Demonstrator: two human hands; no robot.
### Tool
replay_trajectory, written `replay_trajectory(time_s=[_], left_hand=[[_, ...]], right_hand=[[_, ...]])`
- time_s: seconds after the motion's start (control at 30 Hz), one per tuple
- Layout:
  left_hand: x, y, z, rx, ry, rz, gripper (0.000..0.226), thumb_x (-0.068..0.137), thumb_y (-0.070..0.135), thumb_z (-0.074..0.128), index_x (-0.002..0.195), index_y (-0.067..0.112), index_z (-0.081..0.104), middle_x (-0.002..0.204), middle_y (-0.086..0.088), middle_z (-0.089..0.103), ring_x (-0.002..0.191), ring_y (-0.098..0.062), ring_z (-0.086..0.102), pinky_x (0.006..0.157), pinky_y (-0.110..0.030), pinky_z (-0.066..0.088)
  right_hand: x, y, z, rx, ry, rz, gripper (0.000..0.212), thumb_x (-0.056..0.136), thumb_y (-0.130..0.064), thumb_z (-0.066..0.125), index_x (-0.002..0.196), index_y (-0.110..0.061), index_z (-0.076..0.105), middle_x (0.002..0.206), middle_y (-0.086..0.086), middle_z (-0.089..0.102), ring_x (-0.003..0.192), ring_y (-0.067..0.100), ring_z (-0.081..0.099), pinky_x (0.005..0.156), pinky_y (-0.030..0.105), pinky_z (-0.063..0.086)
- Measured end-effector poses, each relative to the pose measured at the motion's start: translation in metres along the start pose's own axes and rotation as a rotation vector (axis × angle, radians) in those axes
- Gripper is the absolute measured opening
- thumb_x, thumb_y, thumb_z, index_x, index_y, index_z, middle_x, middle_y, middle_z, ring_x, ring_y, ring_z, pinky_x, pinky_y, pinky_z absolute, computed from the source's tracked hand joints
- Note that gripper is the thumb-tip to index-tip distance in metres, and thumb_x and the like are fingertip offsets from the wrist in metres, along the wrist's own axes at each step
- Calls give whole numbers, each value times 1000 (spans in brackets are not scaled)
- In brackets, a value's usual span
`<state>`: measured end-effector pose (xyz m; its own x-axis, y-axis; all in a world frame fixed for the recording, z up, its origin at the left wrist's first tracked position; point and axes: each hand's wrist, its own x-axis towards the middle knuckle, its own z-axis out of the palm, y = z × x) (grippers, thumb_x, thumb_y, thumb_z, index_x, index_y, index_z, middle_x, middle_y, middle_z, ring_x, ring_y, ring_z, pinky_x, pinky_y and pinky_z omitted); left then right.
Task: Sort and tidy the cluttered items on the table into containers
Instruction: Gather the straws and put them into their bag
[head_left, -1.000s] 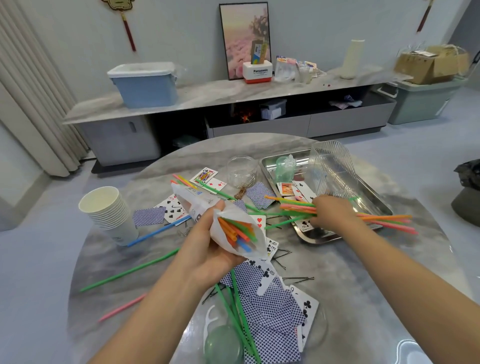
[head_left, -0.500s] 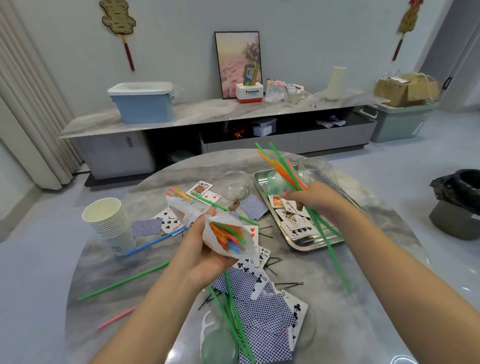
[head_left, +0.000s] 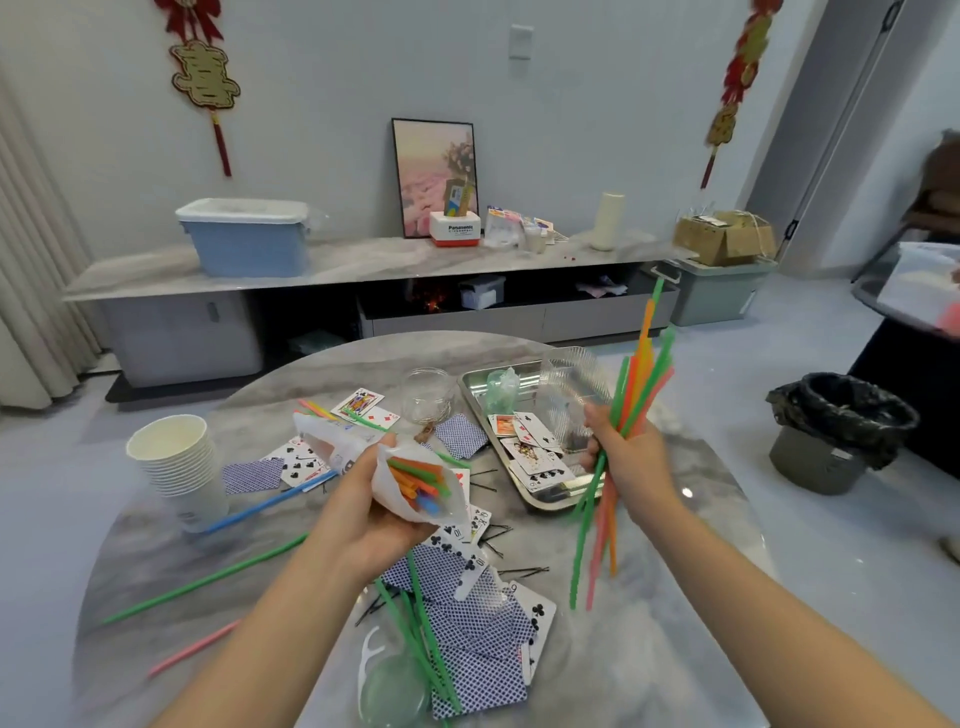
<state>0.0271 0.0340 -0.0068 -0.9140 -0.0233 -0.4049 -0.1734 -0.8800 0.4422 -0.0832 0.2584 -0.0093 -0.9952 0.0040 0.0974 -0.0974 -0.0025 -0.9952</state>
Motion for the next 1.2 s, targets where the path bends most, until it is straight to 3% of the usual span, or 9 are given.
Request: replay_trajectory(time_s=[0.1, 0.27, 0.4, 0.53, 0.67, 0.73, 0.83, 1.03, 1.2], left_hand=[[-1, -2, 1, -14, -2, -2, 20, 87, 28, 60, 102, 14, 60, 97, -12, 65, 95, -26, 60, 70, -57, 51], [0, -2, 3, -13, -23, 9, 31, 78, 24, 65, 107, 15, 61, 98, -11, 65, 96, -25, 60, 73, -56, 51], [1, -9, 5, -4, 10, 9, 24, 87, 27, 62, 108, 16, 59, 99, -11, 63, 97, -25, 59, 71, -59, 49], [3, -16, 7, 8, 7, -13, 30, 87, 33, 61, 111, 14, 57, 101, -13, 63, 95, -28, 59, 69, -62, 48], [7, -20, 8, -18, -5, -7, 52, 86, 38, 61, 131, 14, 53, 130, -13, 57, 112, -30, 56, 72, -66, 47], [7, -22, 11, -47, -18, 7, 48, 84, 40, 62, 125, 14, 60, 129, -15, 57, 111, -31, 57, 69, -65, 49], [6, -23, 18, -81, -37, 20, 35, 84, 42, 62, 95, 9, 70, 108, -19, 64, 99, -34, 61, 62, -63, 51], [18, -18, 26, -120, -14, 41, 46, 86, 41, 61, 112, 3, 57, 98, -20, 66, 94, -33, 62, 61, -57, 56], [26, -10, 28, -66, 47, 87, 43, 89, 42, 58, 108, 4, 55, 103, -19, 62, 94, -34, 60, 55, -61, 51]], right_hand=[[-5, 9, -7, 11, 46, -76, 15, 85, -12, 66, 74, -12, 57, 56, 4, 56, 46, 13, 58, 53, 25, 52], [-13, 23, -12, -116, 90, -118, 16, 80, -11, 73, 74, -16, 59, 57, -3, 63, 53, 8, 62, 58, 16, 49], [-15, 26, -19, -67, 117, -86, 18, 81, -7, 71, 74, -17, 57, 57, -3, 64, 59, 12, 63, 68, 25, 50], [-17, 25, -20, -60, 124, -78, 16, 83, -7, 68, 75, -16, 57, 53, -4, 65, 53, 4, 62, 62, 17, 49], [-19, 25, -19, -134, 85, -69, 10, 89, -9, 60, 84, -11, 52, 62, 7, 58, 42, 5, 57, 50, 15, 46], [-19, 22, -15, -175, 106, -96, 12, 92, -10, 56, 84, -14, 49, 58, 5, 54, 38, 5, 54, 48, 17, 46], [-18, 3, -7, -34, 168, -130, 17, 93, -12, 53, 80, -16, 44, 47, -2, 53, 42, 14, 58, 55, 31, 50], [-17, -53, 14, 453, 175, -134, 18, 96, -5, 47, 84, -17, 40, 52, 4, 58, 52, 24, 64, 58, 40, 58], [-9, -65, 18, 554, 200, -53, 17, 96, -5, 47, 85, -17, 40, 57, 4, 49, 41, 14, 50, 48, 28, 51]])
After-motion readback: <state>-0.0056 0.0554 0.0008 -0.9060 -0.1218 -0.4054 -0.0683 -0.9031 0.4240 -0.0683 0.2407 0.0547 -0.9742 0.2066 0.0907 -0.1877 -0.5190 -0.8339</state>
